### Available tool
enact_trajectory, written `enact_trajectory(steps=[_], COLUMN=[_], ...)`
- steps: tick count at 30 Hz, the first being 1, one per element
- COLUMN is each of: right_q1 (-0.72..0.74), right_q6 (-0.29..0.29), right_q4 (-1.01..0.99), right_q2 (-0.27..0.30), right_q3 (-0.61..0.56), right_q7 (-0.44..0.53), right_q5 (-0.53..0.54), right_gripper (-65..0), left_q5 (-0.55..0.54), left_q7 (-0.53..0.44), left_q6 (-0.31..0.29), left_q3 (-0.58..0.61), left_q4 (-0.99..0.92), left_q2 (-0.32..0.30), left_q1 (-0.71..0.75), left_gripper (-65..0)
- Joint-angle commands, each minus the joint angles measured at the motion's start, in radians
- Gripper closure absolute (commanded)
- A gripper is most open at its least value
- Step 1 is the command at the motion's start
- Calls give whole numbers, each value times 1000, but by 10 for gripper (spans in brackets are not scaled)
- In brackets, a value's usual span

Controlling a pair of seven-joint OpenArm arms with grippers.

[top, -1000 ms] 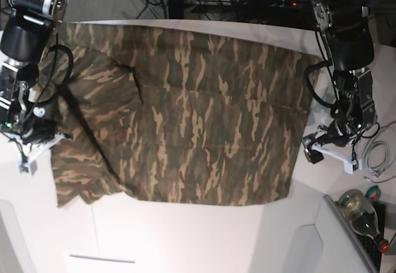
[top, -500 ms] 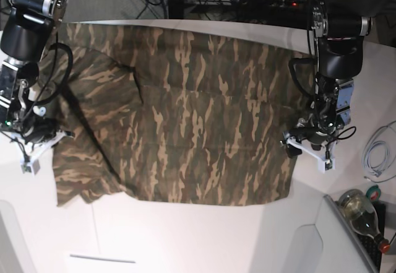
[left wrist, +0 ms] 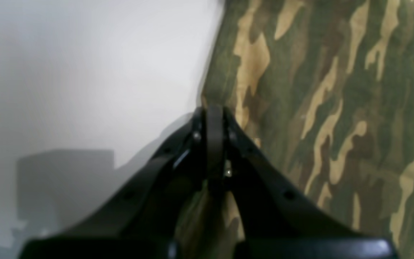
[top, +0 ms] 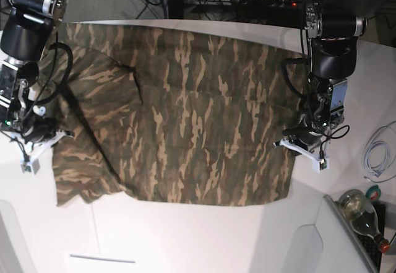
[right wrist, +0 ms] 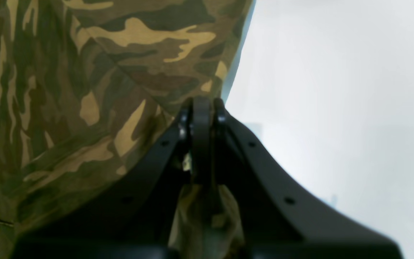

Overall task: Layout the t-shirt on the table in an organized manner, then fold the t-shirt properly
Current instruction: 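Lower the left gripper to the shirt's side edge and grasp it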

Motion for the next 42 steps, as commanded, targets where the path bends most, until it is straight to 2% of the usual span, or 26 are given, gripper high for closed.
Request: enact_trajectory(steps=[1,4,7,12,18,22,27,31,36,42], right_q1=[23,23,23,22,9,8,8,8,8,9], right_q6=[11,11,11,11,11,11,11,11,11,11], right_q4=[14,14,14,14,14,14,14,14,14,14], right_q2=[16,16,16,16,16,16,16,16,14,14], right_q3=[5,5,5,5,5,5,5,3,2,2], right_q7=[18,18,18,18,18,18,15,15,15,17], right_q5=[5,5,4,4,4,4,2,2,5,5], right_gripper=[0,0,0,0,0,0,0,0,0,0], left_q5=[16,19,19,17,17,17,17,17,19,11], left_q7=[54,61,74,217,324,367,372,372,372,372], left_q6=[-3,-3,-1,3,3,3,3,3,3,3], left_q3=[1,10,9,1,0,-2,-97,-116,-117,-122], left_q4=[3,27,139,422,649,756,864,873,787,789], left_q2=[-6,-8,-11,-26,-40,-41,-37,-40,-41,-38], left_q1=[-6,-17,1,106,244,339,460,508,505,511], left_gripper=[0,0,0,0,0,0,0,0,0,0])
